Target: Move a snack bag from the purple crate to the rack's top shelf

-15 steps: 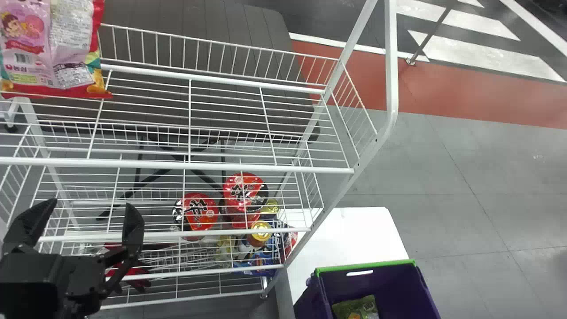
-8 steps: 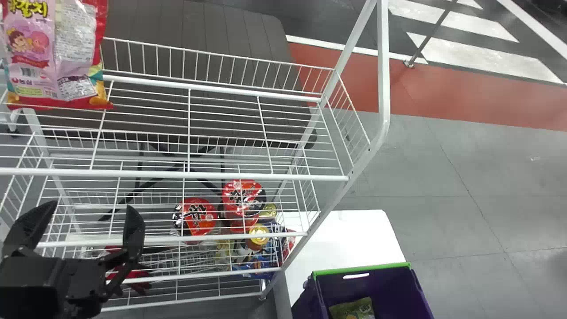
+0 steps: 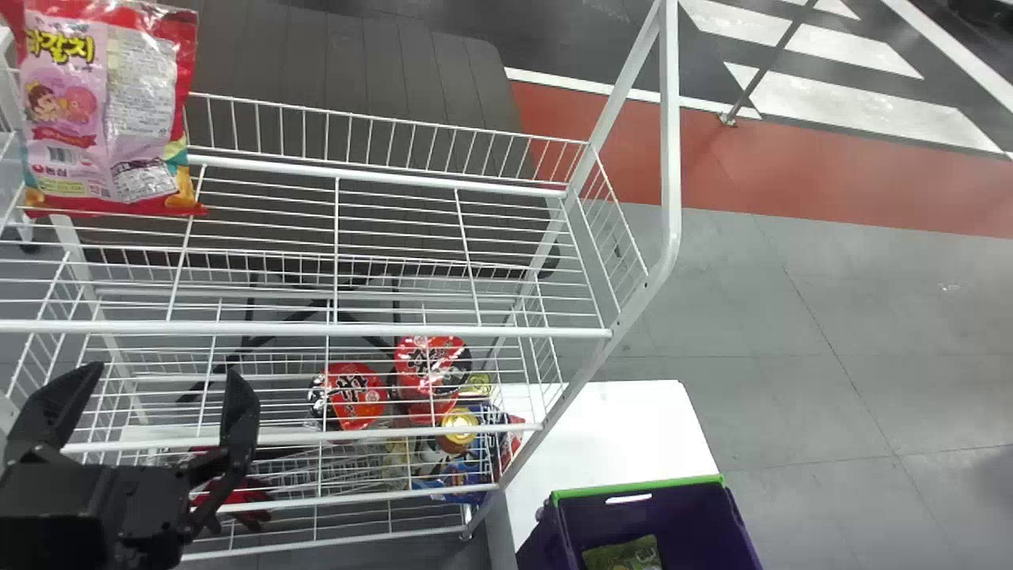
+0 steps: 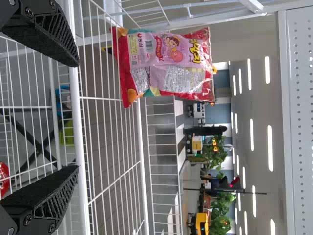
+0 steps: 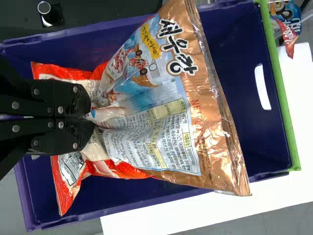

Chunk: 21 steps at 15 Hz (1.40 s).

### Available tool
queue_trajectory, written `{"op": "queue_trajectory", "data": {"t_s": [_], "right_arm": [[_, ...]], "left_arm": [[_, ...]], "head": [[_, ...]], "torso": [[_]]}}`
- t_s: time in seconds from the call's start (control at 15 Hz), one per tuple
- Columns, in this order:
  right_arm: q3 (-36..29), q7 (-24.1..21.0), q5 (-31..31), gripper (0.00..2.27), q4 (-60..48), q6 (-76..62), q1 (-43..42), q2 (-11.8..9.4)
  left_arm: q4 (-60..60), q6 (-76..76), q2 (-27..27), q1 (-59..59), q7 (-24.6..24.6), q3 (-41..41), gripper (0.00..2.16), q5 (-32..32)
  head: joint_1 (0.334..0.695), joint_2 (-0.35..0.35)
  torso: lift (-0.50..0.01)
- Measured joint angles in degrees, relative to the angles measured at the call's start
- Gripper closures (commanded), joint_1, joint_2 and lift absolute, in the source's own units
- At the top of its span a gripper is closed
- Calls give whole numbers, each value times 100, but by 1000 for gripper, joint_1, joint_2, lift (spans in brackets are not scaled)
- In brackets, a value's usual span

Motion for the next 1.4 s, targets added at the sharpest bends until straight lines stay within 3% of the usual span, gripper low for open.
{"op": "queue_trajectory", "data": {"t_s": [0.73, 1.0, 1.2, 1.4], "right_arm": [[43, 46, -9, 2044, 5, -40, 1, 9], [-25, 308, -97, 2044, -14, 87, -11, 6], [-296, 970, -241, 2040, -295, 113, -14, 78], [-652, 1647, -418, 2040, -1181, 311, 20, 379]], "left_arm": [[-11, -3, -9, 22, 0, -9, 56, -18], [-47, -3, -6, 45, 3, -6, 56, -34], [-62, 8, -7, 48, 0, -15, 56, -65], [-49, 15, -14, 48, 1, -47, 56, -102]], "head": [[695, -350], [695, -350], [695, -350], [695, -350]], "torso": [[10], [2], [2], [2]]}}
